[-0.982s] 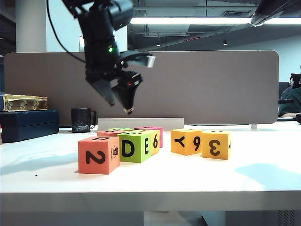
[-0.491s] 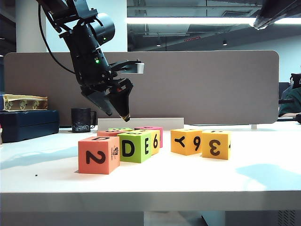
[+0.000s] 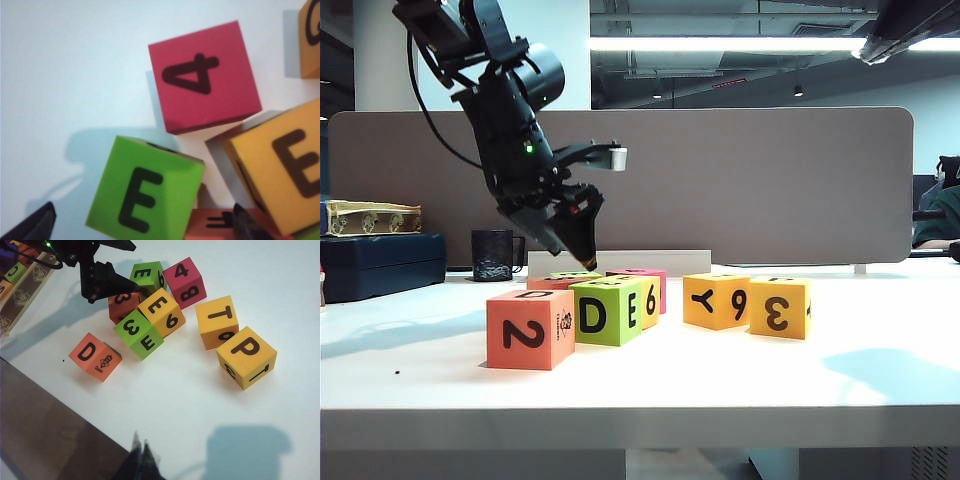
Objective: Select the appropriate blocks from the scattered letter blocks on the table and arrange them in a row to spell out "DEEP".
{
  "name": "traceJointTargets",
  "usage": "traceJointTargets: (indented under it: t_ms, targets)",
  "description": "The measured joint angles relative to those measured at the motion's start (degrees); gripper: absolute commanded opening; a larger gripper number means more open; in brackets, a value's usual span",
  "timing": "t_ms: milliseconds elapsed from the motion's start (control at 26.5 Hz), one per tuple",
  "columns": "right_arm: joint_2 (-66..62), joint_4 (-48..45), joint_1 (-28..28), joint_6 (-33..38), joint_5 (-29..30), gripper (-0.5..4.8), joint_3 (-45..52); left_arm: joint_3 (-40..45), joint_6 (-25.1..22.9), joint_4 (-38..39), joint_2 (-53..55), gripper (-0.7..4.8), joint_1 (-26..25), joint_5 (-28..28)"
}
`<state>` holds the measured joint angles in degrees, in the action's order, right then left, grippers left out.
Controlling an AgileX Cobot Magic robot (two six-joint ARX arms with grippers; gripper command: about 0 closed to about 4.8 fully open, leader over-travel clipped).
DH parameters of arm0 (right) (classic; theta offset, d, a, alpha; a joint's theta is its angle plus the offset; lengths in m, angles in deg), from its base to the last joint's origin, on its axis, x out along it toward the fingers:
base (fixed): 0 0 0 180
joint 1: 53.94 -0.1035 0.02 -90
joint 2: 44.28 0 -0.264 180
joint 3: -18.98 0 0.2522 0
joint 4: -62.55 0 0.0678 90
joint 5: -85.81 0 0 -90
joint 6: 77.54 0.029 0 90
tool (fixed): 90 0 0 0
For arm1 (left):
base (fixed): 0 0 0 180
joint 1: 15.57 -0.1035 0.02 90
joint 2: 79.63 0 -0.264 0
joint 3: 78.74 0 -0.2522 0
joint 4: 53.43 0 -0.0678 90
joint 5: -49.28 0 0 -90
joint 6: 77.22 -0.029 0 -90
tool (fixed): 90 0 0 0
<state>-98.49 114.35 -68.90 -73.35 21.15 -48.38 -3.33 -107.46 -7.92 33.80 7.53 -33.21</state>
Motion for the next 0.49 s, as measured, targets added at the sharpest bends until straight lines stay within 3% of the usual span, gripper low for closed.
traceJointTargets:
  t_ms: [378,491]
  targets:
    - [-0.02,0.0,0.0,0.0,-0.02,-0.05,0.0,0.0,-0.83,-2.69,2.67,4.53,-0.22,0.04]
    - [-0.02,-0.07,0.0,0.0,-0.02,-0.06,0.0,-0.13,-0.83,-3.58,3.5,3.2,-0.33,0.31]
